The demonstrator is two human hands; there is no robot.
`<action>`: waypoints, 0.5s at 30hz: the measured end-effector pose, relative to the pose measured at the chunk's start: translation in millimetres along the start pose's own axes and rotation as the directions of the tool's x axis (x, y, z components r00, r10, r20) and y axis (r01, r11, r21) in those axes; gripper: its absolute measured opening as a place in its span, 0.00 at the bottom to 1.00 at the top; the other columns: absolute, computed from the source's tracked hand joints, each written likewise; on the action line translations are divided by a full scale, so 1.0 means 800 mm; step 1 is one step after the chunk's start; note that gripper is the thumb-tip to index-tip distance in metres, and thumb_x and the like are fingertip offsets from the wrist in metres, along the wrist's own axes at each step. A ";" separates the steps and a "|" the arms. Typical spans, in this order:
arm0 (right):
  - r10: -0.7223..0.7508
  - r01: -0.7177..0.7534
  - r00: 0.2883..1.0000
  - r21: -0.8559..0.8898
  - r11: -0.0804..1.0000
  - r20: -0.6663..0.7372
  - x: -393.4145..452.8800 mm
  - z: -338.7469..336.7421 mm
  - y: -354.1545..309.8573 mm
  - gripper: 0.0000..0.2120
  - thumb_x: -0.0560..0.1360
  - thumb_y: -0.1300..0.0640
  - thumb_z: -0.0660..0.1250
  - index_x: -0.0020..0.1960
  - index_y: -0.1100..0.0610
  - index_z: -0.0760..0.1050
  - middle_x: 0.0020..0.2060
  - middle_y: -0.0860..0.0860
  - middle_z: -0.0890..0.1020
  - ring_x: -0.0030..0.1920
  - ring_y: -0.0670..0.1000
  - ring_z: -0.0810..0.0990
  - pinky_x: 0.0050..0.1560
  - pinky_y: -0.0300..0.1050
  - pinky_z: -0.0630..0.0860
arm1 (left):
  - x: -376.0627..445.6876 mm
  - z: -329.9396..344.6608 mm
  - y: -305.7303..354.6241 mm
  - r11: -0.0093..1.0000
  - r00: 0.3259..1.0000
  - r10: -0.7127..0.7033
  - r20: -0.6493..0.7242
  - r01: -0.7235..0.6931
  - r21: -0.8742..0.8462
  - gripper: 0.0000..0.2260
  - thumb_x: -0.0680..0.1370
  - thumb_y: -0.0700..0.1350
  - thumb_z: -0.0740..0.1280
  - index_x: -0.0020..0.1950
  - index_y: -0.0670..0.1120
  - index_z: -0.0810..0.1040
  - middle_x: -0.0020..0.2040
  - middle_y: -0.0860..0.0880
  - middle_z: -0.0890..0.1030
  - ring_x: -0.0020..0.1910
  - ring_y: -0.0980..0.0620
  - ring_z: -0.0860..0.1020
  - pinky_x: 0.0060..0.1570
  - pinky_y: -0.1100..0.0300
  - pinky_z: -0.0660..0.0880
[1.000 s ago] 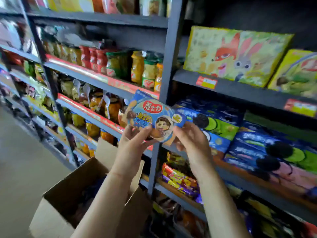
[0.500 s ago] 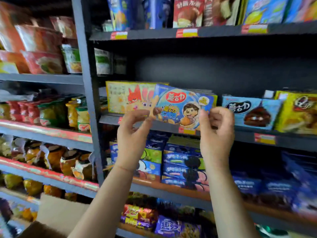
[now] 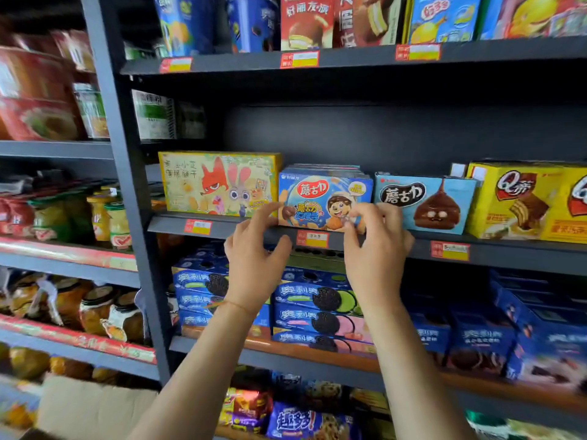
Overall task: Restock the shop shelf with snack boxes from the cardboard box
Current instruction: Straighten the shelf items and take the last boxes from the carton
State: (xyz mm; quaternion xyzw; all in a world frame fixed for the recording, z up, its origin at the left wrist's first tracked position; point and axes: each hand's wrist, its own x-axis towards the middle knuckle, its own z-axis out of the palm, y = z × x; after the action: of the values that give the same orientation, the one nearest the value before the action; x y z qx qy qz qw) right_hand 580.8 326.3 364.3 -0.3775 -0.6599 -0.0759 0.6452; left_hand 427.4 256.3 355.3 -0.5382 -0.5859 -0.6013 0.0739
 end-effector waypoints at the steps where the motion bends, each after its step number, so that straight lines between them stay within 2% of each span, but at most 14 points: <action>1: -0.009 0.008 1.000 -0.013 1.000 -0.004 0.001 0.001 0.000 0.07 0.74 0.60 0.72 0.51 0.53 0.78 0.52 0.51 0.76 0.50 0.51 0.75 0.56 0.52 0.66 | 0.000 0.001 0.000 0.999 1.000 0.024 0.005 -0.024 0.045 0.20 0.74 0.49 0.62 0.66 0.59 0.72 0.53 0.58 0.78 0.58 0.55 0.70 0.63 0.50 0.60; 4: -0.034 0.034 0.999 -0.050 0.998 0.000 0.002 0.003 0.002 0.05 0.76 0.57 0.71 0.51 0.53 0.78 0.52 0.51 0.76 0.49 0.51 0.75 0.57 0.52 0.66 | 0.001 0.003 0.000 0.988 0.998 0.064 -0.001 -0.063 0.139 0.20 0.74 0.49 0.62 0.67 0.60 0.72 0.50 0.62 0.74 0.59 0.55 0.69 0.62 0.53 0.58; 8: -0.020 0.023 0.999 -0.083 0.996 0.042 0.004 0.005 0.004 0.09 0.77 0.53 0.66 0.56 0.53 0.79 0.54 0.51 0.77 0.50 0.52 0.77 0.60 0.54 0.65 | 0.009 0.007 -0.002 0.972 0.998 0.060 0.030 -0.066 0.227 0.22 0.75 0.52 0.61 0.69 0.58 0.73 0.47 0.58 0.74 0.59 0.50 0.70 0.64 0.51 0.58; 12: -0.004 0.019 0.995 -0.150 0.988 0.098 0.008 0.005 0.003 0.10 0.77 0.53 0.65 0.56 0.51 0.79 0.55 0.51 0.77 0.56 0.54 0.75 0.58 0.54 0.61 | 0.018 0.011 -0.005 0.951 0.997 0.063 0.046 -0.074 0.299 0.22 0.75 0.54 0.59 0.70 0.58 0.72 0.54 0.56 0.79 0.62 0.50 0.69 0.65 0.51 0.57; 15: 0.009 0.015 0.993 -0.195 0.981 0.121 0.009 0.005 0.004 0.10 0.77 0.52 0.64 0.56 0.50 0.80 0.54 0.50 0.77 0.57 0.55 0.72 0.55 0.53 0.60 | 0.021 0.013 -0.006 0.943 0.996 0.074 0.045 -0.085 0.322 0.22 0.75 0.54 0.59 0.70 0.58 0.73 0.55 0.55 0.80 0.62 0.49 0.70 0.65 0.50 0.58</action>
State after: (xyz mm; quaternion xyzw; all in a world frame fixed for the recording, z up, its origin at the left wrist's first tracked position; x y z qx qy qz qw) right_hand 580.3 333.7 369.5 -0.4421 -0.6877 -0.1183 0.5636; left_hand 422.7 275.2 362.1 -0.5517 -0.6555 -0.4848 0.1757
